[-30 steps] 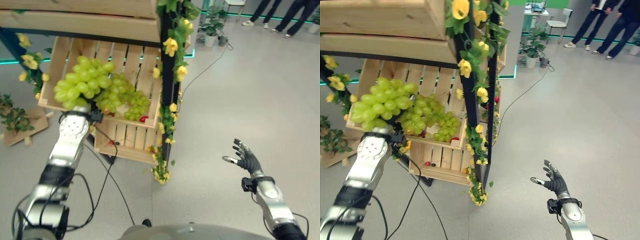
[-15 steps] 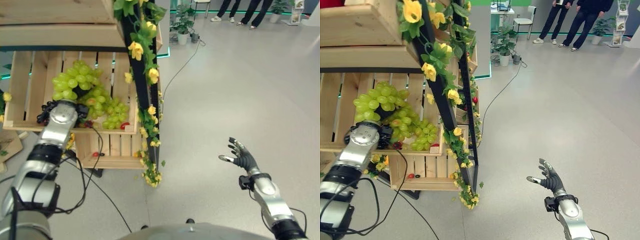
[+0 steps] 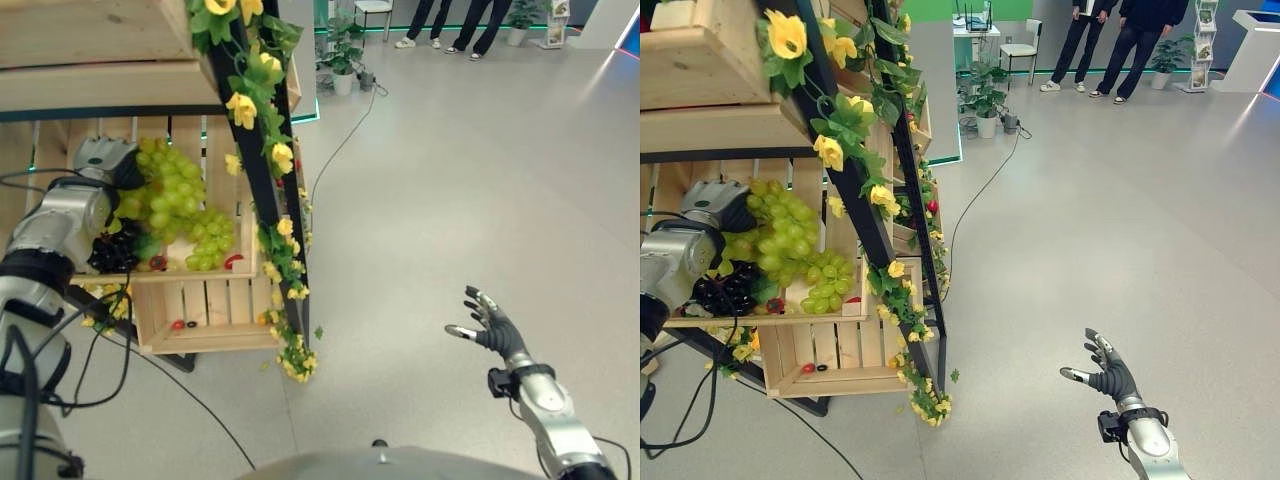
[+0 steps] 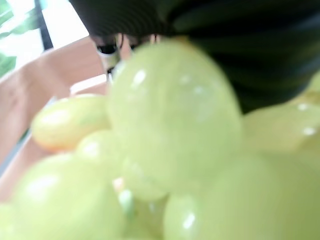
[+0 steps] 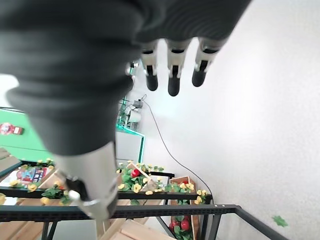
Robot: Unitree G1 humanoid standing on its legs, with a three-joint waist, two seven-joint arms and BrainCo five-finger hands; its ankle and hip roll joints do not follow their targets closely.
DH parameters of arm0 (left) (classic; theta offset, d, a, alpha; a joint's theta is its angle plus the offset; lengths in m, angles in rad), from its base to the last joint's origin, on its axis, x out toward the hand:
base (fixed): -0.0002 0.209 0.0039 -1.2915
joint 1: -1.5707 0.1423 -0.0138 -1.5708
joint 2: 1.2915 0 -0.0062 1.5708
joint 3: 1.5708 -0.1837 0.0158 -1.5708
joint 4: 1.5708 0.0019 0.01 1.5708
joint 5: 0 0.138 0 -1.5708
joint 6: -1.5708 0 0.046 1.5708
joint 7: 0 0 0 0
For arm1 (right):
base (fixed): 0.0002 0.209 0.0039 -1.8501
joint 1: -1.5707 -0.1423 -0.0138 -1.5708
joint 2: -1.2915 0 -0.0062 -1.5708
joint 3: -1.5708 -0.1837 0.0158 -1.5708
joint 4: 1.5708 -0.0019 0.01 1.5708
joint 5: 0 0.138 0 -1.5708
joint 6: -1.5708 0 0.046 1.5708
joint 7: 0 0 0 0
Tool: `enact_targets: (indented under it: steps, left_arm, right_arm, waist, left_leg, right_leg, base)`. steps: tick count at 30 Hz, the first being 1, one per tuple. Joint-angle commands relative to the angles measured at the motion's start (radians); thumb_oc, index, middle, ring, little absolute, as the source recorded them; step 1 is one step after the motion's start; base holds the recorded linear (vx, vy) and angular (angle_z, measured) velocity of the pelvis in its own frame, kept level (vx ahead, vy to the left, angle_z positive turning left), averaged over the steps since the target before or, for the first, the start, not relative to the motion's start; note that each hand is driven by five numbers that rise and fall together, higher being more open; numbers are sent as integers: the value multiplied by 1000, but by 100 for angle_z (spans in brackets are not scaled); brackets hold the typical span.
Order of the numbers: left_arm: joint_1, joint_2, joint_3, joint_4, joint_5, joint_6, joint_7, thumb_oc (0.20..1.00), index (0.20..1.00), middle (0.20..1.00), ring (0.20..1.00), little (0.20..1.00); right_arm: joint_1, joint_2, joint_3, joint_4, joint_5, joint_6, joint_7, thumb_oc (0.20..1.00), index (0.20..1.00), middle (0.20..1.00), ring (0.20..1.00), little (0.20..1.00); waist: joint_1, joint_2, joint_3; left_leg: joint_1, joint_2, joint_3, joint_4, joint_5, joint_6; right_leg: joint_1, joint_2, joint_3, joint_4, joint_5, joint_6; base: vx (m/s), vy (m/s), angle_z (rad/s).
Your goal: Pick up the fruits from the basket on one side to the basket on the other side
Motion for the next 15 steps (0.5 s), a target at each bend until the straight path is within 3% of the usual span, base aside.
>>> enact_targets:
  steps: [1,7,8,9,15]
  left_arm:
    - [-139,61,-38,73,138,25,37,200,200,200,200,200]
    - [-151,27,-44,81,122,22,12,200,200,200,200,200]
    - [-148,25,-38,80,118,24,7,548,548,548,548,548]
    - [-147,25,-37,79,118,25,7,1000,1000,1000,1000,1000]
    - [-129,32,-3,28,97,31,-25,1000,1000,1000,1000,1000]
  right_arm:
    - [-40,-67,-23,-65,21,-86,-22,1000,1000,1000,1000,1000]
    - [-44,-69,-18,-76,10,-91,-25,1000,1000,1000,1000,1000]
    - [-43,-68,-19,-80,8,-90,-25,1000,1000,1000,1000,1000]
    - [-42,-69,-19,-80,8,-89,-25,1000,1000,1000,1000,1000]
    - [-29,-61,-37,-75,-4,-79,-26,1000,1000,1000,1000,1000]
  waist:
    - [2,8,-29]
    - [6,5,-28]
    - [7,5,-28]
    - [7,5,-28]
    - [16,1,-27]
  left_leg:
    - [-55,27,27,95,-59,-36]
    - [-59,25,18,90,-54,-35]
    - [-59,24,17,90,-54,-35]
    - [-59,24,17,90,-54,-35]
    - [-62,23,9,91,-53,-35]
  right_leg:
    - [-6,-26,-12,64,-117,118]
    - [-5,-27,-19,58,-115,115]
    - [-4,-27,-20,58,-115,115]
    - [-4,-27,-20,57,-115,115]
    - [2,-25,-31,56,-118,112]
  base:
    - [0,0,0]
    - [0,0,0]
    - [0,0,0]
    - [0,0,0]
    - [0,0,0]
